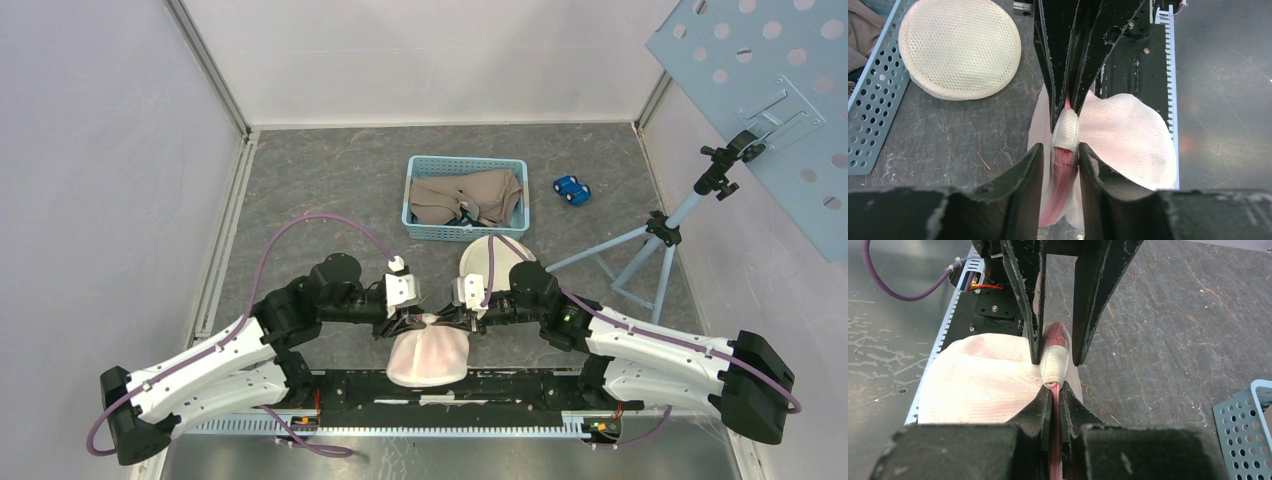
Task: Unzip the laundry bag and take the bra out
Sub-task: Unzip the laundry bag at the center of the board.
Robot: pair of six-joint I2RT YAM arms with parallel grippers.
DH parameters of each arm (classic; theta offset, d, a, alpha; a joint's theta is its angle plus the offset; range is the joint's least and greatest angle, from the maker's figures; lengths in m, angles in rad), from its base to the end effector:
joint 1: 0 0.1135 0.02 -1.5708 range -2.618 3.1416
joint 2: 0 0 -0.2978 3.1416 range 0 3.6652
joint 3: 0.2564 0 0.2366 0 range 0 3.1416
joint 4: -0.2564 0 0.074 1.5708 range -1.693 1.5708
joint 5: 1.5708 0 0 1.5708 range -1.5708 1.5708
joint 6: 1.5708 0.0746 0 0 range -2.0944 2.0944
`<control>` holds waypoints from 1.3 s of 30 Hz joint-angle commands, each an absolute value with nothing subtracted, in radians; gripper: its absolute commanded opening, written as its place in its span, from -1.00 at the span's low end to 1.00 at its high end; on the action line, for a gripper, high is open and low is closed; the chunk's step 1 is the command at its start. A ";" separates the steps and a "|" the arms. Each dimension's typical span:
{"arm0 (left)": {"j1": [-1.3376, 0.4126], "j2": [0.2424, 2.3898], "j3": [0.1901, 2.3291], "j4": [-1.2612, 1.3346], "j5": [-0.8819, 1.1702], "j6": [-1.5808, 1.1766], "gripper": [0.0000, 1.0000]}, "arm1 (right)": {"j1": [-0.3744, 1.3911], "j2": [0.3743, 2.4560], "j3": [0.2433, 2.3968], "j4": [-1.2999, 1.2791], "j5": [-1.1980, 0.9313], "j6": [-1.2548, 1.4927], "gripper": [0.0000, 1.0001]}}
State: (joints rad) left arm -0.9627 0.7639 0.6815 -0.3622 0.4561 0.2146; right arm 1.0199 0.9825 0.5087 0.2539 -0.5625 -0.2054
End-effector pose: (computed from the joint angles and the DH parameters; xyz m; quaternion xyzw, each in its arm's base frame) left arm 0.0674 -0.1544 0.2998 0.5577 0.6181 -0.3680 0.4142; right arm 0.0810 0.2079 0.2803 -0.5731 0.5136 0.4368 0.4658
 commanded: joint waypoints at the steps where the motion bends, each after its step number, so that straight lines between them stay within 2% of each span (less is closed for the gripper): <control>1: -0.971 0.771 0.715 -0.317 0.486 0.236 -0.31 | 1.018 0.982 0.543 0.306 -0.582 -0.195 -0.93; 3: -0.973 0.775 0.715 -0.317 0.491 0.240 -0.54 | 1.018 0.982 0.546 0.306 -0.581 -0.195 -0.93; 5: -0.973 0.775 0.715 -0.313 0.496 0.241 -0.89 | 1.018 0.983 0.546 0.306 -0.581 -0.195 -0.93; 7: -0.974 0.775 0.716 -0.312 0.495 0.238 -0.95 | 1.018 0.984 0.545 0.305 -0.580 -0.195 -0.93; 8: -0.973 0.775 0.715 -0.312 0.495 0.236 -0.93 | 1.019 0.983 0.544 0.306 -0.580 -0.195 -0.93; 11: -0.974 0.775 0.714 -0.313 0.495 0.232 -0.52 | 1.018 0.985 0.544 0.307 -0.580 -0.193 -0.94; 14: -0.975 0.778 0.717 -0.313 0.485 0.229 -0.27 | 1.019 0.985 0.545 0.308 -0.581 -0.193 -0.93; 19: -0.978 0.789 0.721 -0.309 0.479 0.229 -0.17 | 1.018 0.987 0.547 0.304 -0.581 -0.195 -0.94; 22: -0.981 0.794 0.722 -0.305 0.482 0.232 -0.39 | 1.019 0.985 0.546 0.301 -0.580 -0.198 -0.94; 27: -0.982 0.794 0.721 -0.290 0.484 0.228 -0.94 | 1.018 0.988 0.545 0.299 -0.580 -0.199 -0.94; 29: -0.983 0.795 0.721 -0.291 0.484 0.227 -0.95 | 1.019 0.988 0.547 0.299 -0.580 -0.199 -0.94; 31: -0.983 0.797 0.727 -0.300 0.480 0.230 -0.95 | 1.019 0.988 0.546 0.296 -0.580 -0.200 -0.94; 32: -0.983 0.799 0.729 -0.303 0.472 0.231 -0.81 | 1.020 0.988 0.547 0.297 -0.580 -0.201 -0.94; 33: -0.983 0.797 0.728 -0.304 0.464 0.231 -0.56 | 1.019 0.989 0.548 0.296 -0.580 -0.201 -0.94; 35: -0.983 0.794 0.728 -0.303 0.458 0.233 -0.32 | 1.018 0.988 0.548 0.296 -0.580 -0.202 -0.94; 39: -0.985 0.801 0.738 -0.304 0.449 0.233 -0.24 | 1.018 0.991 0.548 0.295 -0.582 -0.202 -0.94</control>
State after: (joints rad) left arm -0.9775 0.7944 0.6849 -0.3454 0.4618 0.2222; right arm 1.0187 0.9871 0.5087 0.2539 -0.5682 -0.2058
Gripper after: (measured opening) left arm 0.373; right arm 0.087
